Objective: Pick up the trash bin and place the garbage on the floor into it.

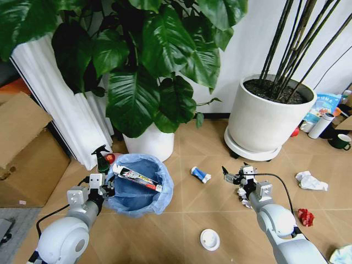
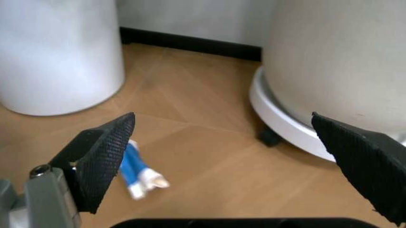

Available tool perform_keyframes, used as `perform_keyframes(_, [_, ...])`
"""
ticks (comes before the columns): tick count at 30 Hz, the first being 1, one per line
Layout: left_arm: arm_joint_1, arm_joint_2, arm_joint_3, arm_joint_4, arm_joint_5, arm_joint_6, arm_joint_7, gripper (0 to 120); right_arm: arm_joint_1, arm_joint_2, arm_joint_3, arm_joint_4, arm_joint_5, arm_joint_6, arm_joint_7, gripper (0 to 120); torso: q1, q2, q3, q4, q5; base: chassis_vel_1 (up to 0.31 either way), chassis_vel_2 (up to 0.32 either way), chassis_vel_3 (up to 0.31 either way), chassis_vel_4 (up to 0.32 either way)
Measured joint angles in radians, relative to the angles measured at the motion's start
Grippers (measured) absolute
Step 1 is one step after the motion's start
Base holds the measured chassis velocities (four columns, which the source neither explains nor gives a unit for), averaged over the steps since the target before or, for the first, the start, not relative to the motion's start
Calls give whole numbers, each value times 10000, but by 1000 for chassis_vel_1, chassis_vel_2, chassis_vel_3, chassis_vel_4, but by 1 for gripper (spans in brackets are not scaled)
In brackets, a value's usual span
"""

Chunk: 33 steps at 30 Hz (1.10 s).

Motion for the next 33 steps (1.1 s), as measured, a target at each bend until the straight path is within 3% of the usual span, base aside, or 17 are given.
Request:
perform_keyframes(10, [140,-47,-20,-113,105,-39,32,0,-78,29,29,45,0,52,-18,100,-1,0,0,1,-1,-157,-154,154,135])
perform_keyframes(33, [259,-126,-60,-270,207,-99,48,0,-260,-142,91,44,-190,428,-378,100,-1,1,0,-6,3,18,15,-16,-14])
